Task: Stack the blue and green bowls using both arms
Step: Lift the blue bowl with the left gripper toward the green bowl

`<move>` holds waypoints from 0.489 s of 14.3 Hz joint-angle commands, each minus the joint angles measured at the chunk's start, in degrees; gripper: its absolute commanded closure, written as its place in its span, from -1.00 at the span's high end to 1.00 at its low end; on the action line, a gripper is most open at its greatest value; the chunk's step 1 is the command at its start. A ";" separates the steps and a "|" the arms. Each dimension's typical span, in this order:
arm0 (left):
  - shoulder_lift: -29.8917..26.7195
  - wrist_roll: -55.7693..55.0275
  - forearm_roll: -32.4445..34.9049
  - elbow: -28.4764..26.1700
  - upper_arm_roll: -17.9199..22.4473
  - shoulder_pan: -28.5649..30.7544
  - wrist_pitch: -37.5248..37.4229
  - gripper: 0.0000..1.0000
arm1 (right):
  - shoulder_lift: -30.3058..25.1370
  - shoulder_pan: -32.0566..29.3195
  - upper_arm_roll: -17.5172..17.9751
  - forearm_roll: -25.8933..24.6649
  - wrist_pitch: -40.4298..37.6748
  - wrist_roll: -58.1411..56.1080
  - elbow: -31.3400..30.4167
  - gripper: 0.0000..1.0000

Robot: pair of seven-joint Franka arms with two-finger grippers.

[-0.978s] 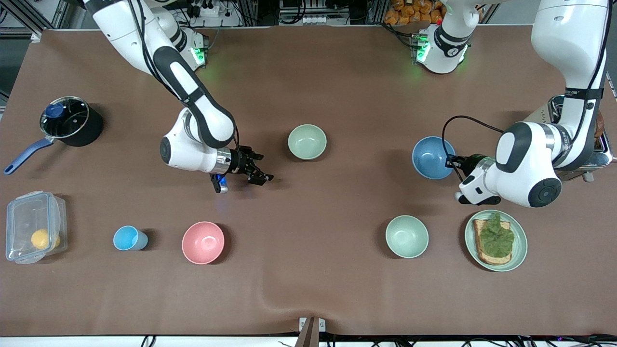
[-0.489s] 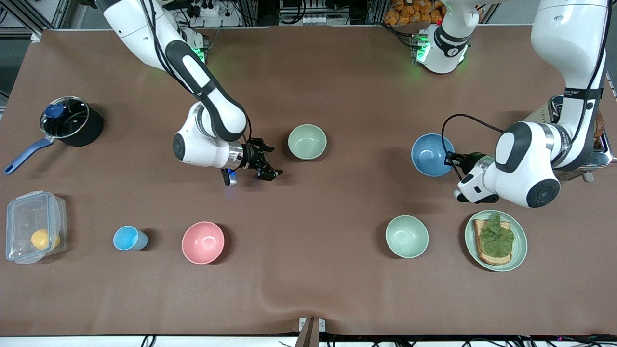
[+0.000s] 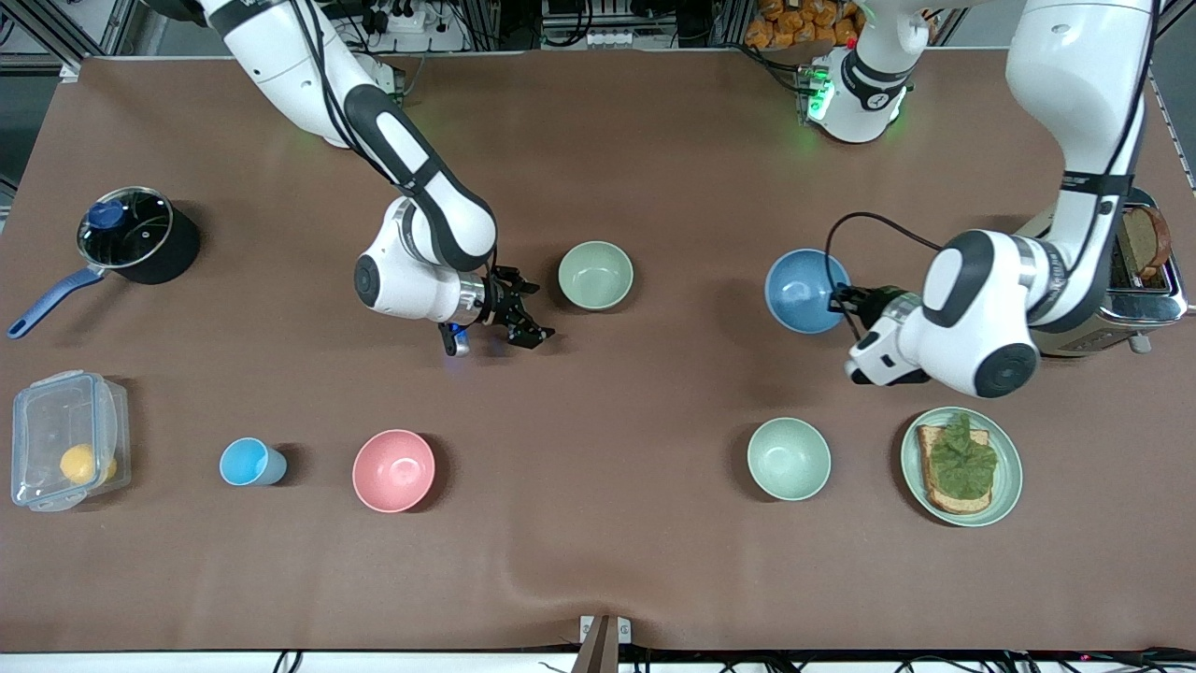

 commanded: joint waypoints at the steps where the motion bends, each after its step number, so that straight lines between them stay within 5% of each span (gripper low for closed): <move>1: -0.56 -3.66 -2.23 0.16 -2.13 0.09 -1.03 -1.00 | 1.11 2.46 0.01 3.52 1.77 0.59 1.36 1.00; 7: -0.56 -10.60 -3.55 -0.55 -4.42 -2.71 0.55 -1.00 | 1.38 3.26 0.01 4.59 2.57 0.42 1.36 1.00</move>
